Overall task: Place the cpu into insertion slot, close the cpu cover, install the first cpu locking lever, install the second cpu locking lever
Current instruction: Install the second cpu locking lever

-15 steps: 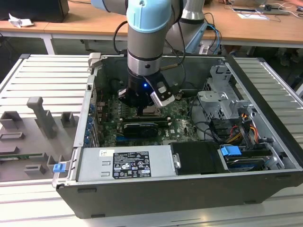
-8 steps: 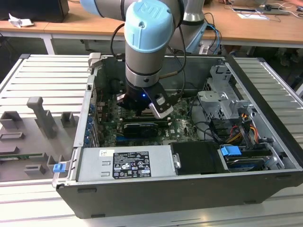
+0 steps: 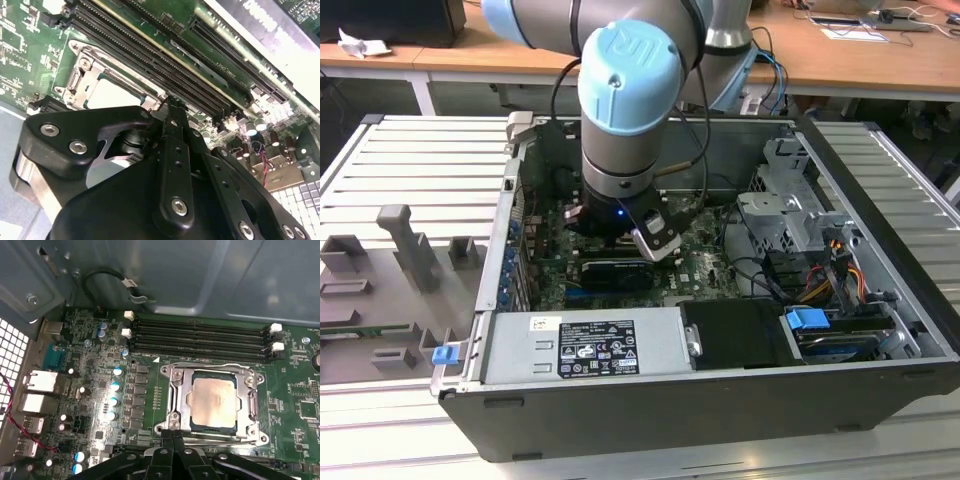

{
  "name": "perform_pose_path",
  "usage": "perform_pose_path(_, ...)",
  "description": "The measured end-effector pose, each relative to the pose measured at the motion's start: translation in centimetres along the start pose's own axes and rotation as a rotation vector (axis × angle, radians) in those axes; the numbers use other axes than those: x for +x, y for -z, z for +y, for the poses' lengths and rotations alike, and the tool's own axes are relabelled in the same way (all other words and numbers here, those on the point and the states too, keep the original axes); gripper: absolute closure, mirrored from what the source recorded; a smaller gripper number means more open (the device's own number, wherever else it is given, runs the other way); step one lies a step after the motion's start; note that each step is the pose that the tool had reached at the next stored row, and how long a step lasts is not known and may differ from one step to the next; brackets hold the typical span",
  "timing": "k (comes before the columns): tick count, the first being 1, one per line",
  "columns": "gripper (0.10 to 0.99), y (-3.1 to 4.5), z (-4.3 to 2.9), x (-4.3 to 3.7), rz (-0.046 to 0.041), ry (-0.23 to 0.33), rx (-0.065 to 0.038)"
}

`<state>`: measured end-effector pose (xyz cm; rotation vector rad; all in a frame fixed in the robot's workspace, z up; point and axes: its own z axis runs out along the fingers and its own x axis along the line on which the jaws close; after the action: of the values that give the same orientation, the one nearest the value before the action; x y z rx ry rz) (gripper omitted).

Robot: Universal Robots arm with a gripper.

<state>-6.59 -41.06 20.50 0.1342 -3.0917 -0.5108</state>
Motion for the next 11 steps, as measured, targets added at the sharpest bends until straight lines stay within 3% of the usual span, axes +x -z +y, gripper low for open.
perform_pose_path(3, 0.98, -0.32, -0.18, 0.39, -0.0009, 0.0, -0.01)
perform_pose_path(7, 0.98, -0.94, -0.36, 0.62, -0.0036, 0.001, -0.041)
perform_pose_path(11, 0.98, -1.21, -0.34, 0.73, -0.0041, 0.001, -0.048)
